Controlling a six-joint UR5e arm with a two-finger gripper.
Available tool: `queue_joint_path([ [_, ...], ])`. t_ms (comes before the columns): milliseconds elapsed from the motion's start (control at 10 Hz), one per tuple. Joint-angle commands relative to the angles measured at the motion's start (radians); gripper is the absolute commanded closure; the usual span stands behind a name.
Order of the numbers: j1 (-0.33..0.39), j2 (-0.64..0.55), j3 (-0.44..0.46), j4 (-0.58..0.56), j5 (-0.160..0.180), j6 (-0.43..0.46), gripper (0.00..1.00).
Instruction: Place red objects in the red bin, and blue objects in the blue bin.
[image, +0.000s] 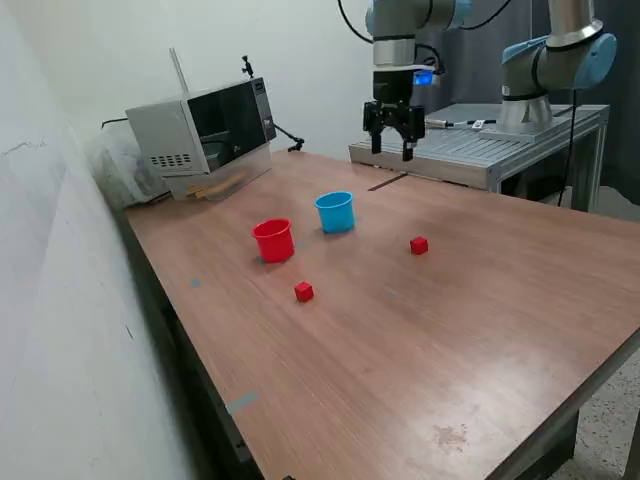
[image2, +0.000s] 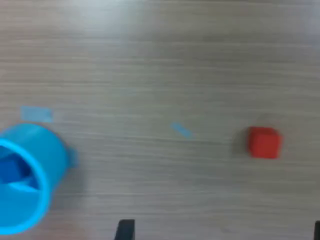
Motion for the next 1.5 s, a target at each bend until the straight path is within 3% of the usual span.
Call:
queue_joint_path([
  [0, 0.105, -0.012, 0.008, -0.001, 0.003, 0.008, 0.00],
  [300, 0.145, 0.018, 0.005, -0.007, 0.004, 0.031, 0.00],
  [500, 0.131, 0.118, -0.031, -0.014, 0.004, 0.093, 0.00],
  [900, 0.114, 0.284, -0.109, -0.067, 0.004, 0.096, 0.00],
  [1400, 0.056, 0.356, -0.123, -0.102, 0.004, 0.096, 0.00],
])
